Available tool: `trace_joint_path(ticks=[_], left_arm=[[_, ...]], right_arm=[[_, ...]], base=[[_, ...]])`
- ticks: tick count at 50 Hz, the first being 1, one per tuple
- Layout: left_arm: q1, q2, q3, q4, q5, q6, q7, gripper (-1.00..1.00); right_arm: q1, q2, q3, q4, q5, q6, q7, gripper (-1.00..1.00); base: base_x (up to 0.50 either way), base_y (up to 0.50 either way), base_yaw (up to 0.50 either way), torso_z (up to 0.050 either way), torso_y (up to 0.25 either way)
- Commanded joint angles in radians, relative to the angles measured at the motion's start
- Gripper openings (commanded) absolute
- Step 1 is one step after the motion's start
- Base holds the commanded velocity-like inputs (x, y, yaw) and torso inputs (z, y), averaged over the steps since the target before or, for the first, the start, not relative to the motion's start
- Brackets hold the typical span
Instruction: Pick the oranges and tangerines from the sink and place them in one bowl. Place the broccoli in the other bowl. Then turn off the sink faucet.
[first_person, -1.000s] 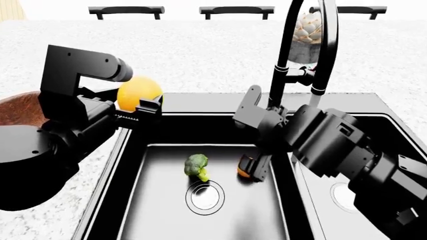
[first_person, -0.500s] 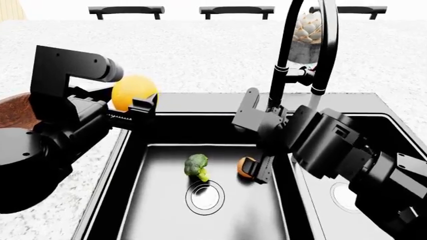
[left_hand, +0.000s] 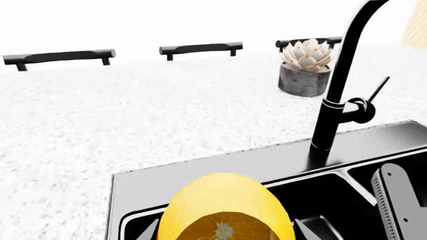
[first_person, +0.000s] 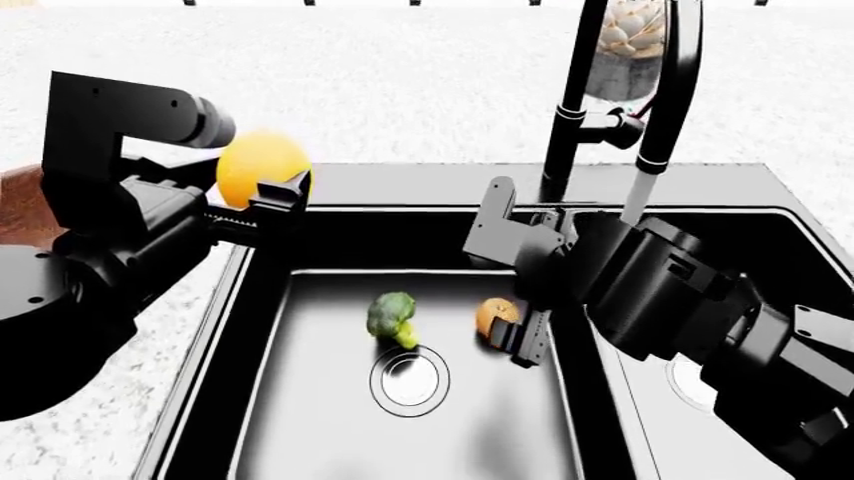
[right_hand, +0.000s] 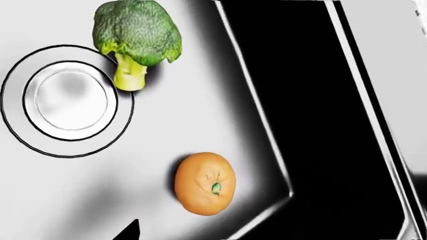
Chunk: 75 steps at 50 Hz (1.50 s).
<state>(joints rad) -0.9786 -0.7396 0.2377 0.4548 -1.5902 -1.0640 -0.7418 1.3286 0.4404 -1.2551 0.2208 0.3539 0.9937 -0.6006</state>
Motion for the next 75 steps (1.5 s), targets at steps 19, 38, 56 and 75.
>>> trace_joint_path(ticks=[19,38,56,75], left_arm=[[-0.023,0.004,0.004,0.000,-0.025,0.017,-0.026,-1.00],[-0.054,-0.007,0.002,0.007,-0.059,0.015,-0.043,-1.00],[-0.127,0.004,0.023,-0.013,-0.073,-0.002,-0.047,-1.00],[-0.104,0.007,0.028,-0.005,-0.080,0.013,-0.063,-1.00]], right_arm=[[-0.023,0.010,0.014,-0.029,-0.063,-0.029,0.131,1.00],[-0.018,0.006,0.008,-0.027,-0.064,-0.009,0.132,1.00],[-0.021,0.000,0.020,-0.026,-0.067,0.023,0.163,1.00],[-0.042,-0.004,0.059,-0.036,-0.084,0.035,0.249,-1.00]], base=[[0.00,0.00,0.00,0.011,-0.238],[0.00,0.00,0.00,0.009,-0.069],[0.00,0.00,0.00,0.009,-0.069],[0.00,0.00,0.00,0.002,-0.019]])
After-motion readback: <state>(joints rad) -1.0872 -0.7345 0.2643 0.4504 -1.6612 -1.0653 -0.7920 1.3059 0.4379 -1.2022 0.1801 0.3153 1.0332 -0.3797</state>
